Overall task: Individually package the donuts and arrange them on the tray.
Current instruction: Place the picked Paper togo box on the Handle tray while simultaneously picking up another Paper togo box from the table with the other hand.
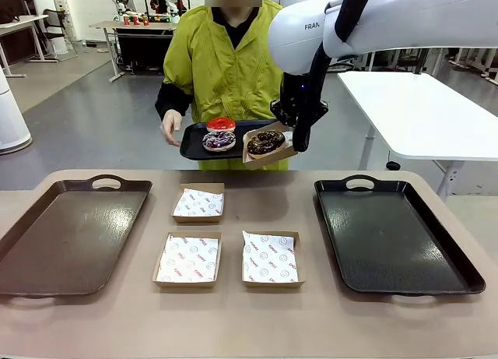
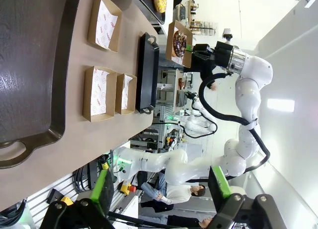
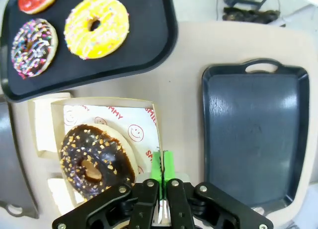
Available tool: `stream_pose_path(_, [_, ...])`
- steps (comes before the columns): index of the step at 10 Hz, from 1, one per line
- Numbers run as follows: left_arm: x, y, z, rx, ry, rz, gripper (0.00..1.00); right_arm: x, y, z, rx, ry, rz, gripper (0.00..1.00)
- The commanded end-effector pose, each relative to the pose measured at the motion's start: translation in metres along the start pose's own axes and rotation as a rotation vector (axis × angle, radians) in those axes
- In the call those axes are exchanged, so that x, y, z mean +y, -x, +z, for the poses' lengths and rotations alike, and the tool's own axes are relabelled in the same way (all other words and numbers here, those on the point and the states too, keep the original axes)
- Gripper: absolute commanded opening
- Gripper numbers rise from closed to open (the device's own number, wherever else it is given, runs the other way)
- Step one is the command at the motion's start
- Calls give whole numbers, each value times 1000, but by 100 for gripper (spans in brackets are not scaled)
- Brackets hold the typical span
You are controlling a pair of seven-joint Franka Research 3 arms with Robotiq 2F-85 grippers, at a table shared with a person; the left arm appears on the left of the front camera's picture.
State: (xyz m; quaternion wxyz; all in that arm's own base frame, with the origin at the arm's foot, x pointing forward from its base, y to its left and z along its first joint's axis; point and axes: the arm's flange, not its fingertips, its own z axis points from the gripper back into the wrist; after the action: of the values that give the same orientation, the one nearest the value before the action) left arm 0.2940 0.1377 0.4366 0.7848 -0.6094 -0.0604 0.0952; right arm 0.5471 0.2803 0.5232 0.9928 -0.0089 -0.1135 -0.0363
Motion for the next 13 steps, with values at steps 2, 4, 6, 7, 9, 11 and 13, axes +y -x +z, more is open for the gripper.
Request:
stream_pose_path(2, [-61,-34,-25,45,-203,-27,100,-76,20,-1,50,-38,-1,2])
stream_pose_path(4, [-109,-64,-56,102,-380,-36,100,-135,30,-10,68,-66,-57,2])
stream_pose_path(6, [-137,-87,-97,117,-537,-29,100,-182,38,-21,44,-65,-83,2])
stream_pose_path(7, [-144,-97,-123,129,-630,-33,100,-203,41,-27,24,-66,-95,2])
stream_pose_path(9, [-143,-112,-179,137,-831,-62,100,-233,43,-41,-18,-72,-117,2])
stream_pose_path(11, [-137,-129,-229,104,-985,-111,100,-244,45,-57,-12,-72,-141,2])
stream_pose_path(13, [-127,-145,-275,65,-1066,-155,100,-249,53,-75,-2,-87,-177,2])
